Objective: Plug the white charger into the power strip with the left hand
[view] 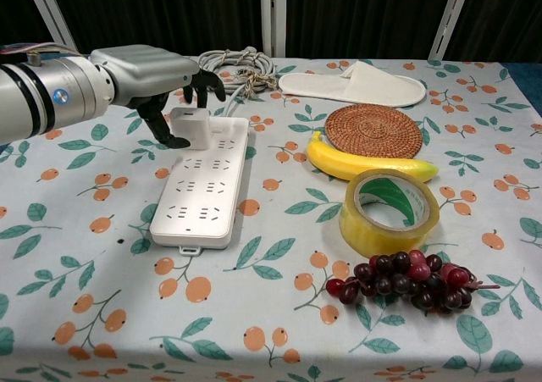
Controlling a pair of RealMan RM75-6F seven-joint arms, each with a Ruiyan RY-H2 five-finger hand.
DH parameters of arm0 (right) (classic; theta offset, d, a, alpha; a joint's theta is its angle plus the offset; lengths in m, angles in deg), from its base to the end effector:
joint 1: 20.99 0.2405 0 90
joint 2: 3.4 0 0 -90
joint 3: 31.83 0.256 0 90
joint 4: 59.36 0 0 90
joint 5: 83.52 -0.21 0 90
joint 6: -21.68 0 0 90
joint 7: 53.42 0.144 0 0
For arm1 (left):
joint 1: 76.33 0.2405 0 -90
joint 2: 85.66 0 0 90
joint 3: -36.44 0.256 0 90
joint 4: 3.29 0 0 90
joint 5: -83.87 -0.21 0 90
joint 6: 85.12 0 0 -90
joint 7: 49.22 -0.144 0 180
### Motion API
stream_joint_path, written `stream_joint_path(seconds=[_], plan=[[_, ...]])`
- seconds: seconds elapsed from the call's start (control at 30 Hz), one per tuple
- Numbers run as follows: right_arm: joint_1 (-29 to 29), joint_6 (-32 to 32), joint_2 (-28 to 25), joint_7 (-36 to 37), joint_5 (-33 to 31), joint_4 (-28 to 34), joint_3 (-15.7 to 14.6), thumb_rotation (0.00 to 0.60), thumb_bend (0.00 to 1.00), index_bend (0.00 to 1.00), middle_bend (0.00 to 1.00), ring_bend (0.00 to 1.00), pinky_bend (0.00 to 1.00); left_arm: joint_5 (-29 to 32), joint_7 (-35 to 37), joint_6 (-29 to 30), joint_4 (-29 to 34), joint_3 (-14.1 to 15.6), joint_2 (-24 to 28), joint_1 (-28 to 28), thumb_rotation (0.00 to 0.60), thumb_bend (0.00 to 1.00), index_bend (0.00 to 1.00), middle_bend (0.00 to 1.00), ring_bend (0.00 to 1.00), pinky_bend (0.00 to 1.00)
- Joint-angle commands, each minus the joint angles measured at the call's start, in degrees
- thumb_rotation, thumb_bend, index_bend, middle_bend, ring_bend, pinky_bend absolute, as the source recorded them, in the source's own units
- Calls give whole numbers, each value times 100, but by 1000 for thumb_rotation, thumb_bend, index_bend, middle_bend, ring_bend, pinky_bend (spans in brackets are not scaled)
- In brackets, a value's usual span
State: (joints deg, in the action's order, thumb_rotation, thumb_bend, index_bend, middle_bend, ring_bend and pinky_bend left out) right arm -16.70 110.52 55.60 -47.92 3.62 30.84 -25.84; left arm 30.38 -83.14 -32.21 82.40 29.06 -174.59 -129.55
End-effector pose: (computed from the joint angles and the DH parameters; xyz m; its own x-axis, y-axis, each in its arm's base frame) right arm -0.3130 -0.1892 0.2070 0.4167 0.1201 0.9011 -0.9059 -0.0269 0.4225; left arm -0.1072 0.3588 -0.0296 0.6445 0.2148 0.7338 0.7220 -0.4869 -0.4916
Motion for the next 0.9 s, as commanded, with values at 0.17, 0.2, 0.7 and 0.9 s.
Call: stream_joint_path(seconds=[0.17,0.2,0.7,0.9], plan=[[-5,-24,-3,94,-3,-64,-13,600,27,0,0,0,0,-353,414,565,481,-8,440,394,600,180,138,201,121,238],[-2,-41,-8,127,-4,-86,-19,600,28,0,0,0,0,-474,570,778,581,-4,580,550,600,176,138,201,121,229],[170,-514,113,975,95,-596,-189,600,127,0,34,0,0,-1658,2813,3663,418,617,1798,3262,600,159,162,201,86,71],[119,-393,191,1219,304,-642,-315,600,132,0,34,0,0,-2183,2785,4217,647,1076,1968,3982,600,159,162,199,86,31]])
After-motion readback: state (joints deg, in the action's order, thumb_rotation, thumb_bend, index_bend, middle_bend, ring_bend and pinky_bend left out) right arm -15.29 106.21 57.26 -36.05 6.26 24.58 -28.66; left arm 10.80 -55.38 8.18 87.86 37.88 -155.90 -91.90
